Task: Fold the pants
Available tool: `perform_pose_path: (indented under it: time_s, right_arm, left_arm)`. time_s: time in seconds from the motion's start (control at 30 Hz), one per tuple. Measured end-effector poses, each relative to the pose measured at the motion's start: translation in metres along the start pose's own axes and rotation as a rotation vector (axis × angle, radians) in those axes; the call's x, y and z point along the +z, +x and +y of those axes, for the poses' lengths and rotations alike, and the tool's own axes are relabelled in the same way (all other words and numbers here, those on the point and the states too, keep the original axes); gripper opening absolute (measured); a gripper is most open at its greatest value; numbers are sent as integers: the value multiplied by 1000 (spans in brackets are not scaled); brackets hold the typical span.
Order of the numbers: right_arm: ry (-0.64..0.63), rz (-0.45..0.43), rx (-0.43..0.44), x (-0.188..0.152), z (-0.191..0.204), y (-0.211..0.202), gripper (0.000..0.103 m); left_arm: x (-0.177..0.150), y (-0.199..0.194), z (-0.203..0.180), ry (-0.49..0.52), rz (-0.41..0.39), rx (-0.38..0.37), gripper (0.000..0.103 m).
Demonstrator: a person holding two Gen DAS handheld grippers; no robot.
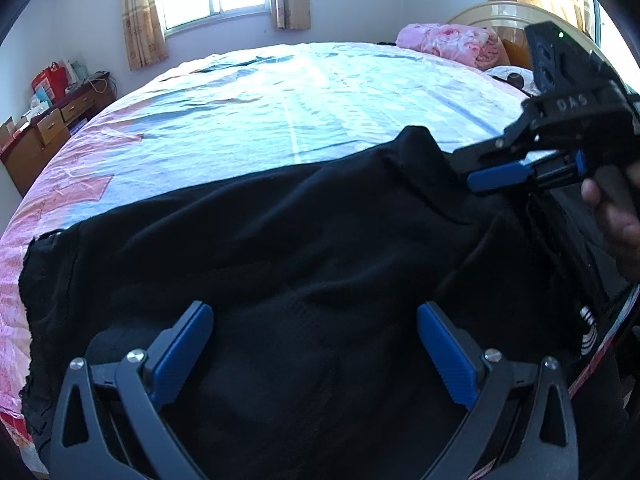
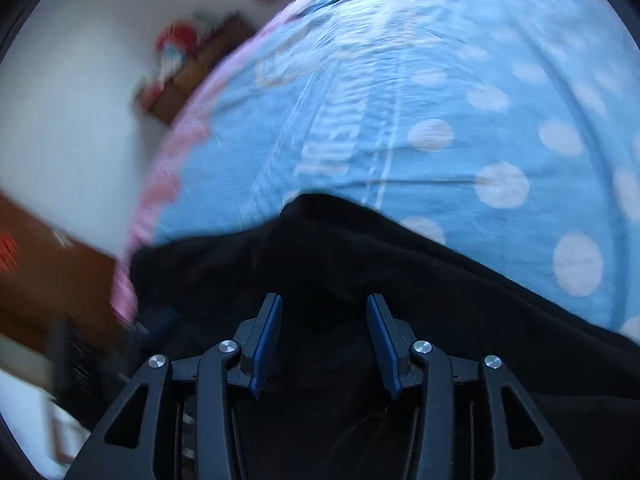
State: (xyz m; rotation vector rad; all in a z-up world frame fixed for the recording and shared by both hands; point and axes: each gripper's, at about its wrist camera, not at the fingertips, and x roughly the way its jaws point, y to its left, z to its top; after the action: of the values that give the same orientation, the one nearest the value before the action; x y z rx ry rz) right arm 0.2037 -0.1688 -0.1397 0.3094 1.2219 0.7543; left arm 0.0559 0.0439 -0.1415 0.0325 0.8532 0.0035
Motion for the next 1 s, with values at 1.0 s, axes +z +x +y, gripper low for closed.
perform_pose_path:
  time_s: [1.0]
  right_arm:
    - [-237,-174,-25,-112,39,-80,51]
  left_arm:
    - [-21,-1,178,-269,99,-114,97]
